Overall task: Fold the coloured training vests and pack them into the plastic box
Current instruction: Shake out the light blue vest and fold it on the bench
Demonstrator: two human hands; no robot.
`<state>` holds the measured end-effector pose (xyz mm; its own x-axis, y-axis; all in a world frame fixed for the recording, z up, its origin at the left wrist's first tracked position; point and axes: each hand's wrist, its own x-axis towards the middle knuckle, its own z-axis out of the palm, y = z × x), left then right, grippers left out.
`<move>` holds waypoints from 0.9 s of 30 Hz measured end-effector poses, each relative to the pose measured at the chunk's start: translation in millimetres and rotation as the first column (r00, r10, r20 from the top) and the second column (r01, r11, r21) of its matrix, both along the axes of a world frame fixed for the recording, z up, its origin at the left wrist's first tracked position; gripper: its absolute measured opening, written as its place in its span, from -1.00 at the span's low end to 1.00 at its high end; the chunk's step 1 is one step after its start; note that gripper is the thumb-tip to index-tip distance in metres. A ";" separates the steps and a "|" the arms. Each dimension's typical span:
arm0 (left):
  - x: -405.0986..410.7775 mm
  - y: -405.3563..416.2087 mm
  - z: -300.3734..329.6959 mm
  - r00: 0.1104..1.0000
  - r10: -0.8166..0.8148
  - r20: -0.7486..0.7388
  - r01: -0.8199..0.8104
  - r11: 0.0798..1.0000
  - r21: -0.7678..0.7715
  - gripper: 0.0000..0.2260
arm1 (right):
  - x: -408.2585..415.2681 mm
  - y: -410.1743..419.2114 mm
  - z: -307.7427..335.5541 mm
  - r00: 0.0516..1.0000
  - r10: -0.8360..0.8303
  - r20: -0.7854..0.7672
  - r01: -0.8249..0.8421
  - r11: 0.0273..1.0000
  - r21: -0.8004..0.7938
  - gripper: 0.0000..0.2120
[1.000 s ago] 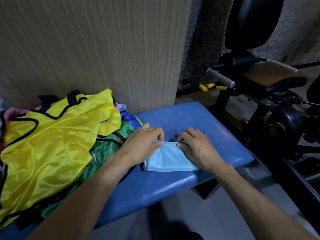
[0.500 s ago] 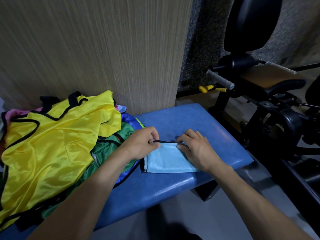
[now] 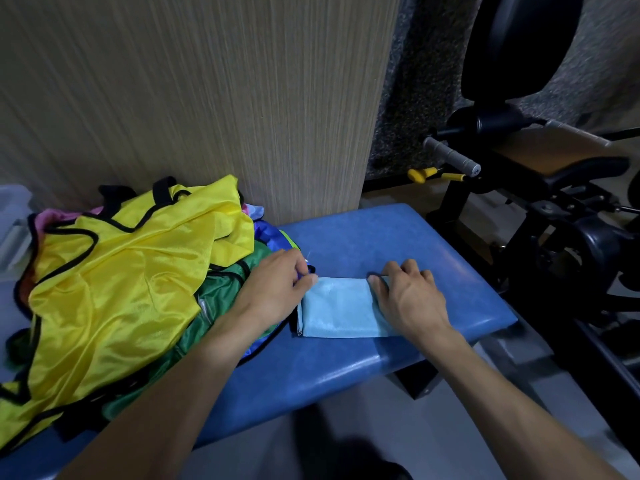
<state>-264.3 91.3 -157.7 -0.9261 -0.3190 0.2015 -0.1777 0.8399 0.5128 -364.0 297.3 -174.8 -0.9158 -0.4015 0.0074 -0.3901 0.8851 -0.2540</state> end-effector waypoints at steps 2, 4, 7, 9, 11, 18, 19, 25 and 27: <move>11.8 5.2 3.7 0.997 0.068 0.032 -0.066 0.996 -0.059 -0.72 | 0.3 -1.1 1.3 1.000 -0.005 0.014 0.005 1.000 -0.008 -0.56; 25.2 12.8 2.7 0.986 0.110 0.125 -0.099 0.990 -0.097 -0.59 | 0.5 -2.1 1.7 0.999 -0.013 0.032 0.014 1.000 -0.027 -0.57; 38.7 22.4 -2.6 0.963 0.162 0.215 -0.150 0.986 -0.067 -0.49 | 1.8 -3.1 1.4 0.998 -0.031 0.050 0.034 0.998 -0.057 -0.58; 41.0 27.9 -3.9 0.951 0.208 0.229 -0.191 0.977 -0.096 -0.48 | 2.6 -4.1 1.8 0.997 -0.047 0.056 0.051 0.996 -0.074 -0.59; 41.1 35.9 -2.9 0.947 0.238 0.214 -0.195 0.959 -0.206 -0.49 | 3.3 -4.7 2.5 0.996 -0.062 0.057 0.067 0.994 -0.091 -0.61; 39.9 54.8 -16.4 0.959 0.240 0.151 -0.227 0.969 -0.102 -0.65 | -1.1 -6.0 3.5 0.992 -0.083 0.090 0.103 0.962 -0.252 -0.68; 39.9 55.6 -18.7 0.958 0.246 0.149 -0.235 0.968 -0.086 -0.66 | -3.2 -6.2 2.7 0.991 -0.080 0.107 0.107 0.954 -0.278 -0.69; 40.5 61.1 -12.5 0.945 0.264 0.195 -0.196 0.930 -0.312 -0.73 | -11.7 -8.1 -0.4 0.993 -0.072 0.099 0.099 0.946 -0.309 -0.66; 36.9 58.4 -8.2 0.974 0.225 0.009 -0.197 0.872 -0.449 -0.81 | -14.0 -8.9 1.3 0.991 -0.078 0.105 0.104 0.959 -0.264 -0.62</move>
<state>-227.3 149.7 -165.9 -0.8615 -0.3986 0.3146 -0.3946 0.9154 0.0795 -378.0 288.4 -173.5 -0.9501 -0.3114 0.0172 -0.2748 0.8101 -0.5179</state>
